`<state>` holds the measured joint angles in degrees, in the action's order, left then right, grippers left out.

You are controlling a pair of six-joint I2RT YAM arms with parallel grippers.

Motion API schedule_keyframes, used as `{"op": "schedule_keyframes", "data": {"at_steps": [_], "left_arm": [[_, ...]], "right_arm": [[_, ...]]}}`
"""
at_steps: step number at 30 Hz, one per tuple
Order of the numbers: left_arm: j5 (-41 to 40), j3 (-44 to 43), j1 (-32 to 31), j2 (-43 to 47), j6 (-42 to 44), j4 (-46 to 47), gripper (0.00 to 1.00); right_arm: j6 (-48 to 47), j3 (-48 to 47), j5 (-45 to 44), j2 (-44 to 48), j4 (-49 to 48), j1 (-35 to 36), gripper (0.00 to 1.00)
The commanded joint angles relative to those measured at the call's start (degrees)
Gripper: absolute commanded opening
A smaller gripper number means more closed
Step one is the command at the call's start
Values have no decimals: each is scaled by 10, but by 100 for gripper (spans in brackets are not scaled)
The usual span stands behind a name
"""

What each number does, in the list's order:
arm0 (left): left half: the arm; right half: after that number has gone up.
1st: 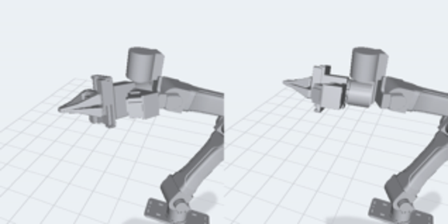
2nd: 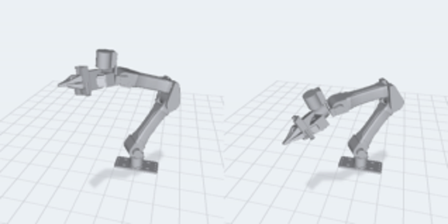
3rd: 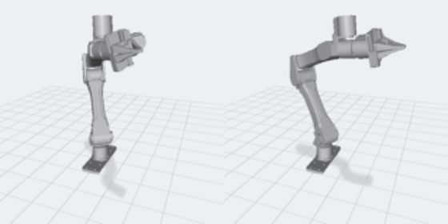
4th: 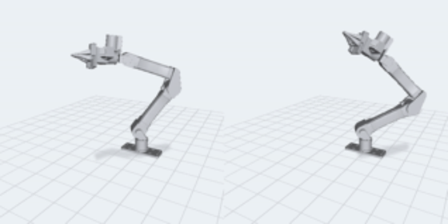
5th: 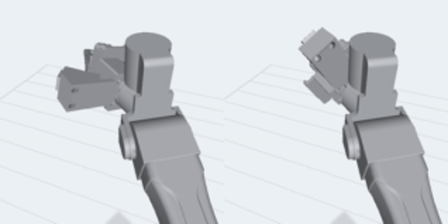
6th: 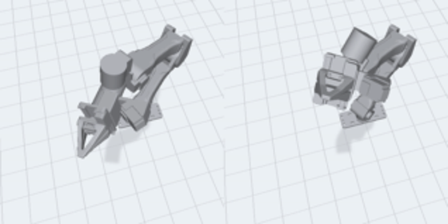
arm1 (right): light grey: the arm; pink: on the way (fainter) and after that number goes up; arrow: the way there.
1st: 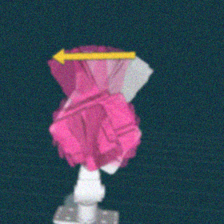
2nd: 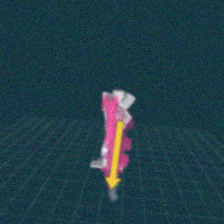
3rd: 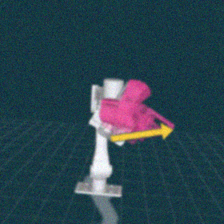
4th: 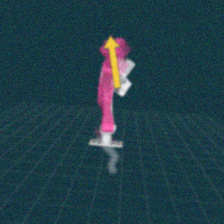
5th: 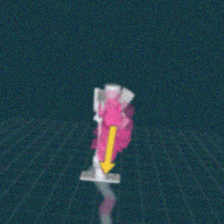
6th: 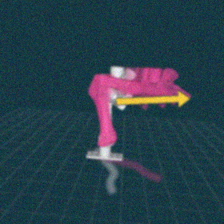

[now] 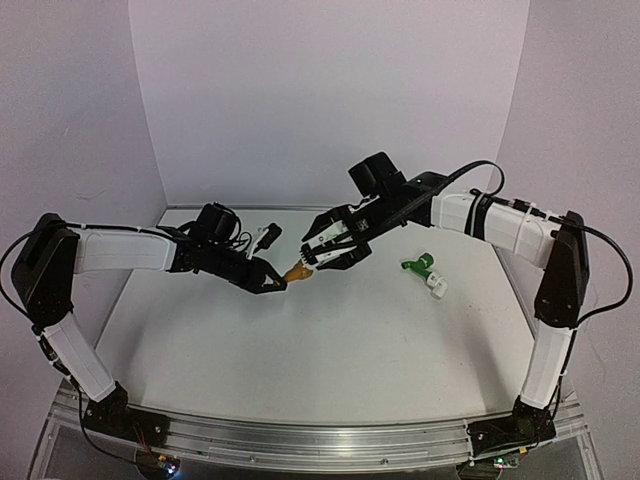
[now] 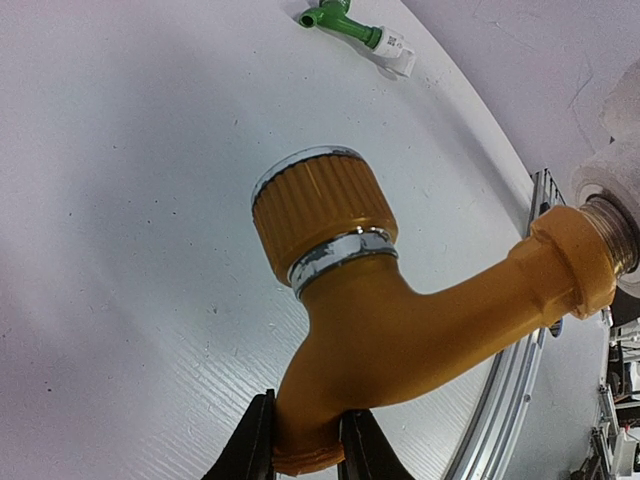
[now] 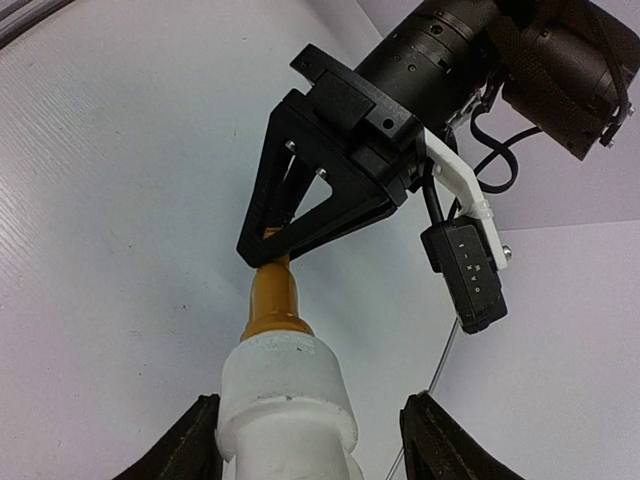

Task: Install the water faucets
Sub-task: Screw the water faucet onto the adaptor.

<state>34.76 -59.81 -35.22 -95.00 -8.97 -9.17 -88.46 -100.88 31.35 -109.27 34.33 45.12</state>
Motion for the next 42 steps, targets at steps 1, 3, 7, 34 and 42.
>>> {"op": "schedule_keyframes", "data": {"at_steps": [1,3,7,34,42], "left_arm": [[8,-37,-3,4,10,13,0],[6,-38,-3,3,10,12,0],[0,-39,-3,8,9,12,0],[-262,32,-31,124,-20,191,0],[-387,13,-40,104,-22,251,0]], "right_arm": [[1,-18,16,-8,0,7,59],[2,-16,17,-7,0,8,54],[0,-11,13,-6,-1,9,44],[319,-49,8,-51,-68,22,0],[554,-49,-16,-63,-115,27,0]]}}
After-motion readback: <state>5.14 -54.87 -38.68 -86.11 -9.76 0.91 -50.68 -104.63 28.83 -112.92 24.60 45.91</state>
